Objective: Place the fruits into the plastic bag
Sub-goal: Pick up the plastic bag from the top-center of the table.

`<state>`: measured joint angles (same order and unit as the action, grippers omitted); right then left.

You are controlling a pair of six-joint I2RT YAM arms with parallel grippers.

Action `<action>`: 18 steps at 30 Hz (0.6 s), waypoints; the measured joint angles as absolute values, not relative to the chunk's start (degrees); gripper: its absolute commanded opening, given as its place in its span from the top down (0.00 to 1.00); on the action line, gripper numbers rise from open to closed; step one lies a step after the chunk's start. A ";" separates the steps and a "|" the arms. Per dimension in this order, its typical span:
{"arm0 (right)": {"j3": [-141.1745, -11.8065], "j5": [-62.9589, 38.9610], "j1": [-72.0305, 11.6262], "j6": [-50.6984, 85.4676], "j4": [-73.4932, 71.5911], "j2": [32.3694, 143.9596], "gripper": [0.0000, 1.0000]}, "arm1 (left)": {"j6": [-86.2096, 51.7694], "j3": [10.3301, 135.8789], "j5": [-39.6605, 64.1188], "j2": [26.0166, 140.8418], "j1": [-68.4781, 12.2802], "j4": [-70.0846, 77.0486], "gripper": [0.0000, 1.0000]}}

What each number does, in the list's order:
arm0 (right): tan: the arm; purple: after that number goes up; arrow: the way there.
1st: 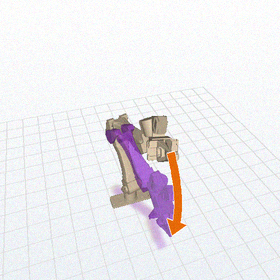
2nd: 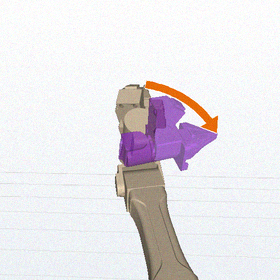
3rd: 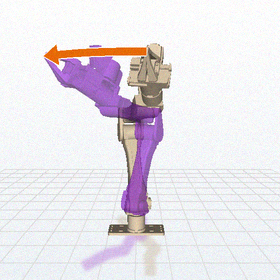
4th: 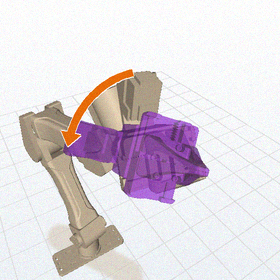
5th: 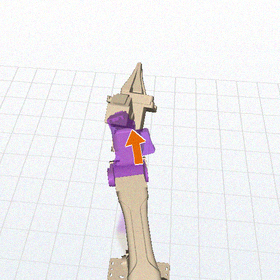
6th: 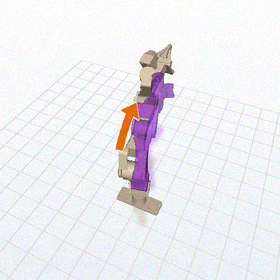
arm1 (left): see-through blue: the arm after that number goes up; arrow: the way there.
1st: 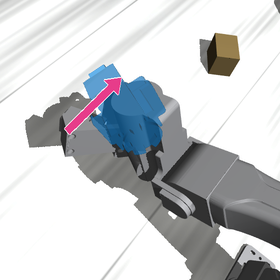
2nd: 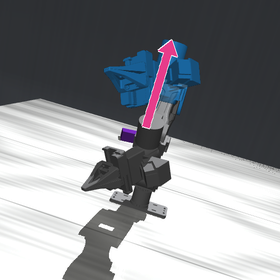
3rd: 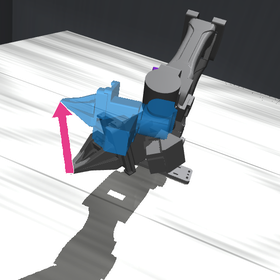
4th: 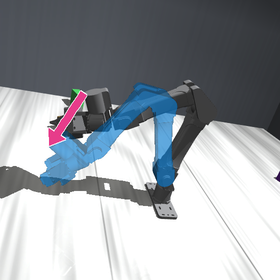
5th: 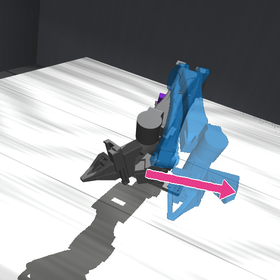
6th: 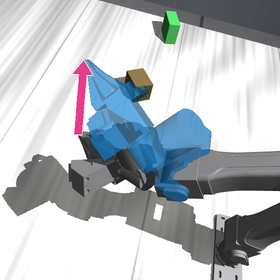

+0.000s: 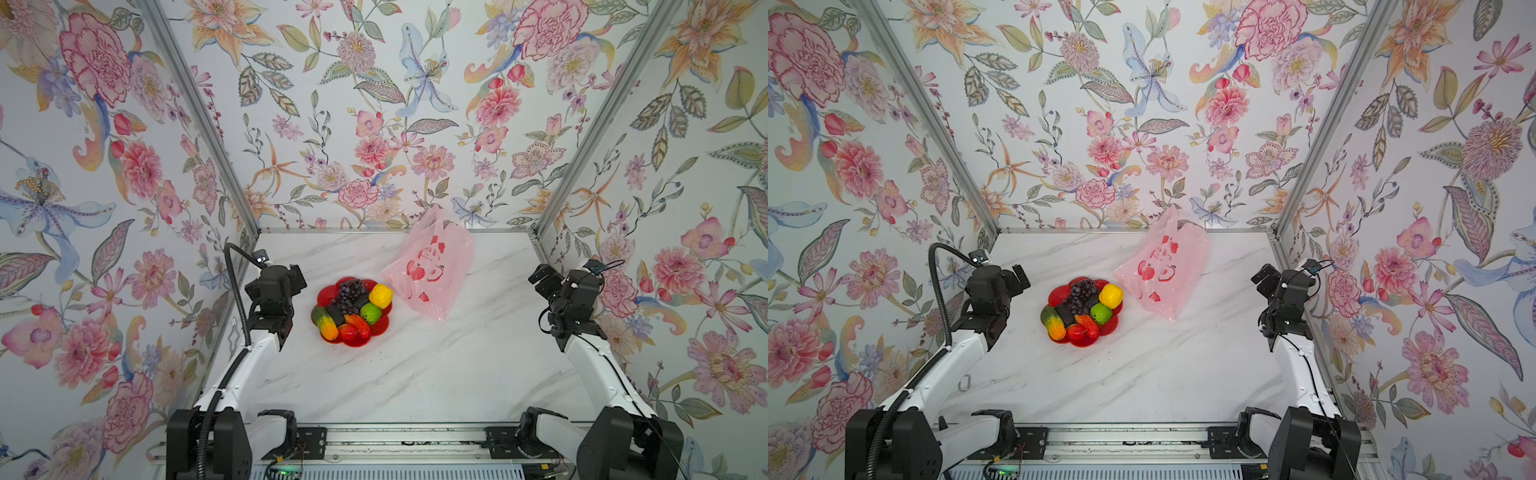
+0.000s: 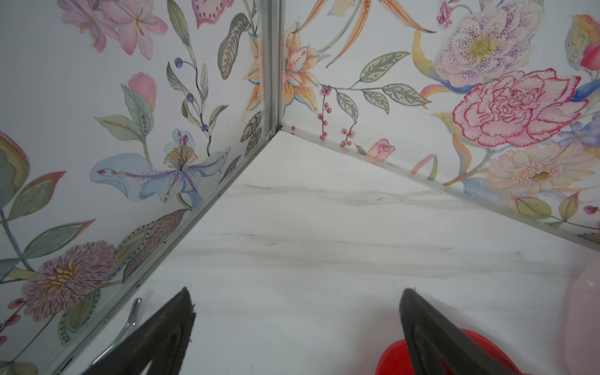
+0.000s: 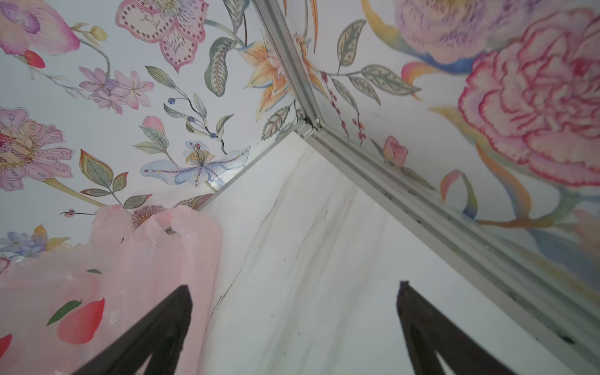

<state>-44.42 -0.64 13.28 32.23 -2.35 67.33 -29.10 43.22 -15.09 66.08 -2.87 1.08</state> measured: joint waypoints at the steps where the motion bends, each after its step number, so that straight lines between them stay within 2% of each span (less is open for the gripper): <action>1: -46.54 -4.43 13.41 33.23 0.21 69.25 0.01 | -30.24 43.90 -13.21 66.11 -2.87 -0.89 0.01; 5: -56.51 -17.26 10.79 34.74 9.13 78.85 0.01 | -34.06 45.15 -5.23 66.08 -2.87 -5.61 0.01; 9: -63.75 -24.80 6.33 34.65 14.98 85.49 0.01 | -36.62 45.15 2.00 66.06 -2.90 -8.12 0.01; 10: -65.52 -25.74 4.67 34.46 16.47 87.24 0.00 | -37.19 45.17 3.49 66.06 -2.90 -8.43 0.01; 15: -71.96 -26.28 0.12 33.67 21.41 94.43 0.15 | -38.39 46.89 8.64 66.08 -2.90 -10.66 0.01; 18: -75.68 -25.91 -0.23 33.87 22.83 99.77 0.18 | -38.39 48.47 10.26 66.06 -2.90 -11.20 0.01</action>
